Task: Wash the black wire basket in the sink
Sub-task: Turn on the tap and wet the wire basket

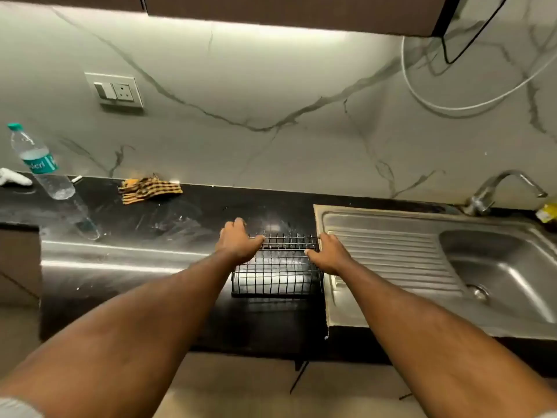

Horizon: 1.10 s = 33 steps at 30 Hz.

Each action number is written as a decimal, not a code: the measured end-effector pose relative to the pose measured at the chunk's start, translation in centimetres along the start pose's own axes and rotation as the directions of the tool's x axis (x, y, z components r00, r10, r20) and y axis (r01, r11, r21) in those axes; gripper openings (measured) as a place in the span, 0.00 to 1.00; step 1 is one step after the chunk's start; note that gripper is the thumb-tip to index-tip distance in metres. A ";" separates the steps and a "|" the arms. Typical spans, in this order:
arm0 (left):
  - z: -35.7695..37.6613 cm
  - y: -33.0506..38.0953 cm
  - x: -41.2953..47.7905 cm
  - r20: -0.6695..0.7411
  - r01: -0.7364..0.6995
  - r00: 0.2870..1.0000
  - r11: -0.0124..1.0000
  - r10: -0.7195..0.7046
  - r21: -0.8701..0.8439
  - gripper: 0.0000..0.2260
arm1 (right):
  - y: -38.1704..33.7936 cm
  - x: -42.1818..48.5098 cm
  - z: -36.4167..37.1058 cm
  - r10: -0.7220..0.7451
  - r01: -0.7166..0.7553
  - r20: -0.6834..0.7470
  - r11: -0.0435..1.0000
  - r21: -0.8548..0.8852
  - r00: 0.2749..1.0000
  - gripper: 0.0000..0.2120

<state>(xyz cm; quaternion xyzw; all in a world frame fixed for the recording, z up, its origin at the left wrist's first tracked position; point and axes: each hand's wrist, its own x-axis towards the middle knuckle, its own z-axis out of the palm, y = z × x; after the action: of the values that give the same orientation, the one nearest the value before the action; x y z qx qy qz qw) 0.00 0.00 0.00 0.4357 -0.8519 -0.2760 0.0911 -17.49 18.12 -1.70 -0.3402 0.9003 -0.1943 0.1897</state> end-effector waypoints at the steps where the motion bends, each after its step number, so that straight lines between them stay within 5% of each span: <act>1: 0.6 -0.3 0.2 0.043 0.075 0.996 0.997 -0.075 0.005 0.33 | 0.4 0.5 0.4 0.042 -0.043 0.024 0.999 0.028 0.999 0.35; 6: 3.5 -2.2 0.0 0.176 0.294 0.939 0.955 -0.294 0.025 0.35 | 1.4 2.2 2.0 0.183 -0.210 0.174 0.965 0.154 0.968 0.37; 16: 5.4 -4.9 1.6 0.316 0.526 0.843 0.792 -0.436 -0.309 0.27 | 2.9 5.0 5.0 0.283 -0.353 0.220 0.832 0.428 0.934 0.44; 20: 5.9 -5.1 1.7 0.301 0.500 0.865 0.741 -0.402 -0.449 0.28 | 3.0 3.2 3.8 0.330 -0.344 0.116 0.811 0.473 0.937 0.38; 24: 5.7 -3.6 0.6 0.227 0.431 0.902 0.751 -0.366 -0.500 0.17 | 2.5 1.0 2.2 0.347 -0.307 0.019 0.802 0.513 0.938 0.35; 33: 6.9 -0.7 -2.1 0.257 0.314 0.945 0.784 -0.203 -0.535 0.18 | 6.2 -6.8 -1.6 0.328 -0.234 -0.122 0.846 0.480 0.937 0.32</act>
<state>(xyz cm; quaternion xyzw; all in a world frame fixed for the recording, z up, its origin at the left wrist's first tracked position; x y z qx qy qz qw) -1.00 4.03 -5.95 0.4739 -0.6668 -0.5667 0.0985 -16.83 27.48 -1.84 -0.1286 0.8834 -0.4039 0.1999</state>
